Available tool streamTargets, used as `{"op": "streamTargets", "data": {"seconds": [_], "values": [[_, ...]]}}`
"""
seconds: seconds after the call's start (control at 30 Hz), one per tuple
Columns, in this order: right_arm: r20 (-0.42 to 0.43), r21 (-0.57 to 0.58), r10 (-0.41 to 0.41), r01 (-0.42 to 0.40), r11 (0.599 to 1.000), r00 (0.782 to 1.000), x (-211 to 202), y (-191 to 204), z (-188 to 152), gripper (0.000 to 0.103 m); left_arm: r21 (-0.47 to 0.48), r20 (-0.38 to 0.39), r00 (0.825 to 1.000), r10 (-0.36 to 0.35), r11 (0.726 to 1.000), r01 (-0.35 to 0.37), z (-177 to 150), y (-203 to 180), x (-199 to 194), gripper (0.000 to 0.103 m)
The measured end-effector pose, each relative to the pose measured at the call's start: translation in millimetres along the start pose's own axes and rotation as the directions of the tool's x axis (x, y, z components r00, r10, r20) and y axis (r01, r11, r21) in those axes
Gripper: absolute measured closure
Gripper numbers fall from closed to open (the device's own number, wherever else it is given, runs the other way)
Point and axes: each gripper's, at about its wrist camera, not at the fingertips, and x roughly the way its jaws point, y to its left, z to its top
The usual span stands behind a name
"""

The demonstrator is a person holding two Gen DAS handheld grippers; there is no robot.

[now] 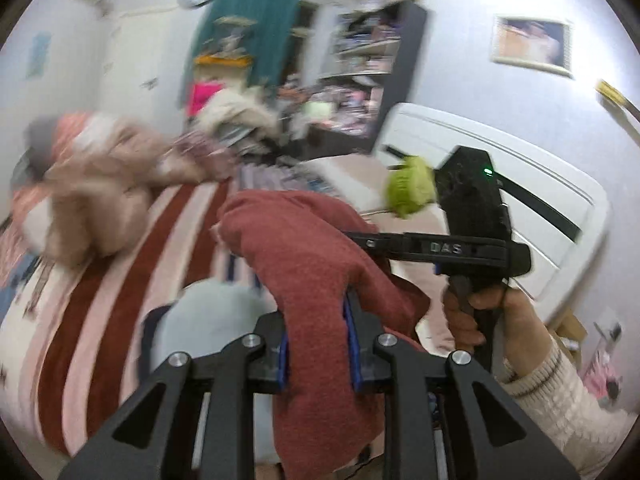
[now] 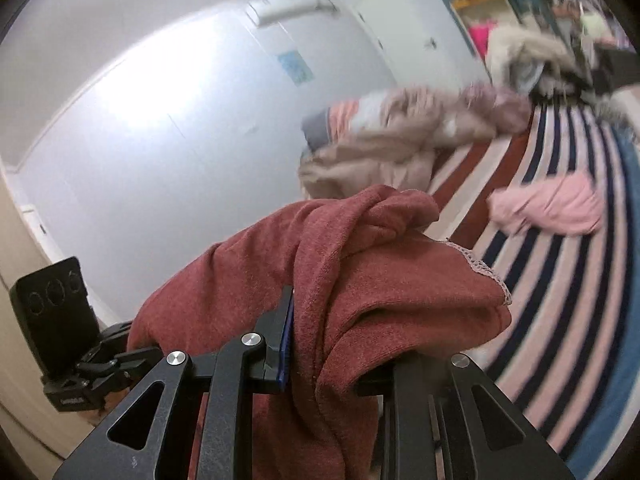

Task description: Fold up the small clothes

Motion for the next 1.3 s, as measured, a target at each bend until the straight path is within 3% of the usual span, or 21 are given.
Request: {"op": "streamTargets", "data": {"seconds": [0.07,0.23,0.33,0.43,0.53,0.6,0.67,0.83,0.97,1.17,1.3], "values": [[-0.049,0.03,0.003,-0.001,1.0,0.999,41,3,-3,0.087,-0.068,-0.026,0.999,0.041,0.997,-0.042,-9,38,1,0.083],[-0.164,0.096,-0.024,0.04,0.995,0.986,121,-10,-23,0.086,-0.227,-0.1,0.994,0.033,0.972,-0.055,-52,118,24,0.08],[-0.186,0.104,-0.028,0.048,0.993,0.982,130,-17,-40,0.078,-0.264,-0.081,0.997,-0.011,0.965,-0.011,-65,129,26,0.077],[-0.183,0.104,-0.034,0.053,0.993,0.983,128,-21,-43,0.075,-0.243,-0.084,0.996,-0.003,0.97,-0.017,-64,125,29,0.073],[-0.188,0.091,-0.049,0.067,0.994,0.981,128,-23,-39,0.058,-0.207,-0.075,0.997,0.029,0.977,-0.044,-58,119,34,0.062],[-0.182,0.064,-0.059,0.072,0.995,0.982,122,-22,-38,0.04,-0.194,-0.068,0.996,0.054,0.979,-0.066,-53,113,32,0.054],[-0.166,0.046,-0.06,0.068,0.997,0.984,111,-22,-37,0.033,-0.186,-0.066,0.995,0.075,0.979,-0.086,-50,109,31,0.048],[-0.121,0.017,-0.091,0.094,0.995,0.988,79,-26,-37,0.031,-0.151,-0.019,0.99,0.139,0.979,-0.141,-48,90,14,0.042],[-0.086,-0.011,-0.107,0.107,0.994,0.99,39,-31,-47,0.031,-0.095,0.01,0.963,0.27,0.959,-0.267,-50,59,4,0.041],[-0.043,-0.068,-0.187,0.184,0.981,0.981,-33,-58,-94,0.028,-0.037,0.085,0.949,0.303,0.953,-0.301,-61,-2,16,0.035],[0.021,-0.109,-0.283,0.284,0.953,0.959,-95,-89,-128,0.028,0.006,0.131,0.95,0.285,0.958,-0.288,-69,-59,44,0.033]]}}
